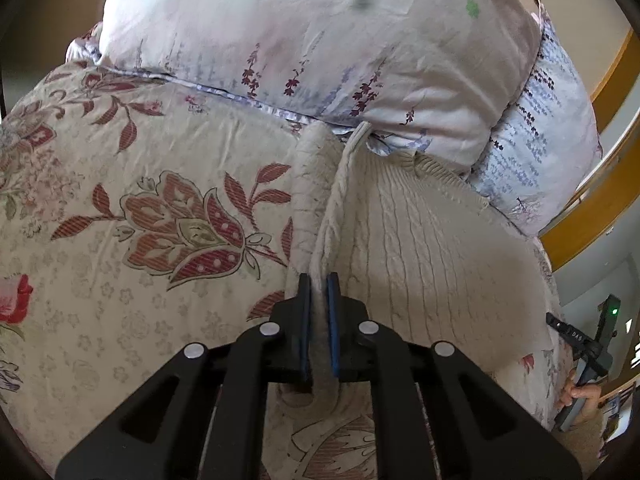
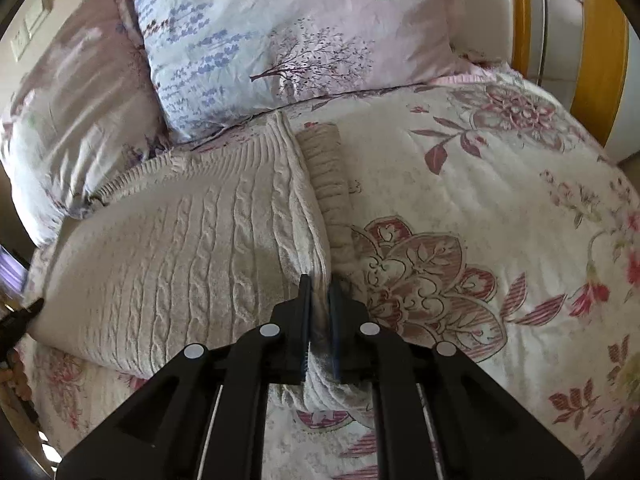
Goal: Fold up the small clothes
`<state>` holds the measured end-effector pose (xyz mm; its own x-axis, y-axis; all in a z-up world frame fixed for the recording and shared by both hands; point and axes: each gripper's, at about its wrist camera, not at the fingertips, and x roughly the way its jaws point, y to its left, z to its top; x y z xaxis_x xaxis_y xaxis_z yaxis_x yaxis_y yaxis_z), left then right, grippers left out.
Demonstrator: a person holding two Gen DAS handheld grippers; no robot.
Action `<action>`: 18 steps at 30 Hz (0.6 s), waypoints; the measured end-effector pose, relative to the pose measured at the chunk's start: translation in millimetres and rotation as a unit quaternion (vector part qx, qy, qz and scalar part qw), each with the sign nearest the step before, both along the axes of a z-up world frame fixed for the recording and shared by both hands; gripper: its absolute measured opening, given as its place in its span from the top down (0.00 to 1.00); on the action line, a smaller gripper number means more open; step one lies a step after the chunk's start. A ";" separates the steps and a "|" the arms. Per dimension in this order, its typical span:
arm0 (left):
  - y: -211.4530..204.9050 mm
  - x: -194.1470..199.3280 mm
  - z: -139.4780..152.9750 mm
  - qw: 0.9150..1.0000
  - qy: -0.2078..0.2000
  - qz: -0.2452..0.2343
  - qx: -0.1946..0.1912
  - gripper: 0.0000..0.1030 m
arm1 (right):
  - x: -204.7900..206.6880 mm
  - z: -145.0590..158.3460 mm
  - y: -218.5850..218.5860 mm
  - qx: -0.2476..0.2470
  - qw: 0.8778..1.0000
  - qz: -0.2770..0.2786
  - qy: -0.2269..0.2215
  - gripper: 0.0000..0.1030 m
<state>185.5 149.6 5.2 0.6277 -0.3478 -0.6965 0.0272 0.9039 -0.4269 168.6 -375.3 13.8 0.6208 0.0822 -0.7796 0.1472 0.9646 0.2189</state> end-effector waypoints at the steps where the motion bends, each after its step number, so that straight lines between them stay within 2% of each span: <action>1: -0.4 0.0 1.3 1.000 0.000 0.001 0.002 0.88 | 0.7 1.4 1.7 -0.006 1.000 0.000 0.003 0.91; 3: -0.1 -1.2 5.5 1.000 -0.004 0.002 0.000 0.87 | 0.5 5.9 2.9 -0.008 1.000 -0.002 0.003 0.86; 5: 0.2 -3.9 13.7 1.000 -0.019 0.008 0.006 0.76 | -2.7 17.8 7.0 -0.016 1.000 -0.003 -0.019 0.80; 7: -3.5 -9.3 27.1 0.999 -0.049 0.014 0.019 0.66 | -4.8 28.3 14.5 -0.025 0.999 0.007 -0.042 0.54; 8: -6.6 -10.6 31.8 0.998 -0.059 0.012 0.024 0.59 | -4.7 32.8 21.0 -0.029 0.998 0.017 -0.051 0.51; 10: -19.7 -13.6 40.8 0.996 -0.081 -0.006 0.034 0.54 | -0.7 36.3 33.5 -0.035 0.997 0.040 -0.056 0.51; 12: -32.3 -12.2 42.6 0.995 -0.083 -0.026 0.044 0.53 | 4.2 35.7 45.3 -0.039 0.996 0.060 -0.053 0.51; 16: -48.4 -5.3 31.4 0.995 -0.063 -0.045 0.059 0.51 | 13.6 24.9 62.6 -0.043 0.995 0.081 -0.032 0.51; 18: -49.5 -0.9 19.2 0.996 -0.041 -0.044 0.067 0.51 | 17.3 11.3 65.9 -0.055 0.995 0.084 0.000 0.50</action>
<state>184.6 100.1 24.4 0.6554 -0.3122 -0.6877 0.1396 0.9450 -0.2959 185.9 -309.4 25.1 0.6050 0.0990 -0.7900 -0.0186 0.9937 0.1103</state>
